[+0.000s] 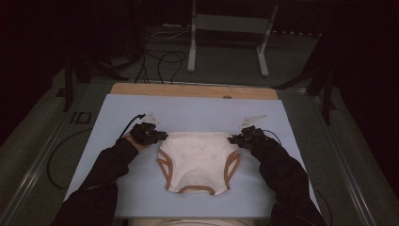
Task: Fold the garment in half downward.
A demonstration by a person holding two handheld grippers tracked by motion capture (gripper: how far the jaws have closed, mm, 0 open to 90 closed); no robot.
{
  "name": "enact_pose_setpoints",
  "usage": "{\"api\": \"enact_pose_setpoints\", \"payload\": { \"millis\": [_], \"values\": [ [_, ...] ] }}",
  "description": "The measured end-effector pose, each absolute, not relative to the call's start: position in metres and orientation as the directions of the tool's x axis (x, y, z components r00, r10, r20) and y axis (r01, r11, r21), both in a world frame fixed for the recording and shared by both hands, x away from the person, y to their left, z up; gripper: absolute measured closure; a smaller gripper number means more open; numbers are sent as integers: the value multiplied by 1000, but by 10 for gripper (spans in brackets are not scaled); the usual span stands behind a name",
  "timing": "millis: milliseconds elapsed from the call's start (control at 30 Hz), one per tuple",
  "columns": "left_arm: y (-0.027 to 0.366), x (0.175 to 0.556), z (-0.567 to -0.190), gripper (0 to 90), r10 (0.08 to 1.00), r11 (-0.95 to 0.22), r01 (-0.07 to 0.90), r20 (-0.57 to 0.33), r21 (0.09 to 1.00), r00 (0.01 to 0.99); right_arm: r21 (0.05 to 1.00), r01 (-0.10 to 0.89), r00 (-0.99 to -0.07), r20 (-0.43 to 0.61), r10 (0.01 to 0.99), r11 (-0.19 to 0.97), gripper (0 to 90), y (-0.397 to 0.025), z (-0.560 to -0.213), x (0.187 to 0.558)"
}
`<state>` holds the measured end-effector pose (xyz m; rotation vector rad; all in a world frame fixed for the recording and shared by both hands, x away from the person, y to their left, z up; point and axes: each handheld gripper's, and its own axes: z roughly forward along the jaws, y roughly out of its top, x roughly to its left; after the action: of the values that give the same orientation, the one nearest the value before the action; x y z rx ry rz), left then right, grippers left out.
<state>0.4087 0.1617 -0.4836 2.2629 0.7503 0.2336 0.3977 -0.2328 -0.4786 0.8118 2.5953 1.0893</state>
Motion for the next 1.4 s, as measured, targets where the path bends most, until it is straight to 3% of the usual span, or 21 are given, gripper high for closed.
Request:
{"api": "enact_pose_setpoints", "payload": {
  "millis": [567,1400],
  "values": [
    [156,430,-485,852,599,-580,446,-15,682,801,694,444,-798,19,602,567,855,-232,-485,421],
    [149,461,-507,849,653,-567,517,-34,642,757,658,532,-744,62,665,534,849,-230,-510,459]
  ]
}}
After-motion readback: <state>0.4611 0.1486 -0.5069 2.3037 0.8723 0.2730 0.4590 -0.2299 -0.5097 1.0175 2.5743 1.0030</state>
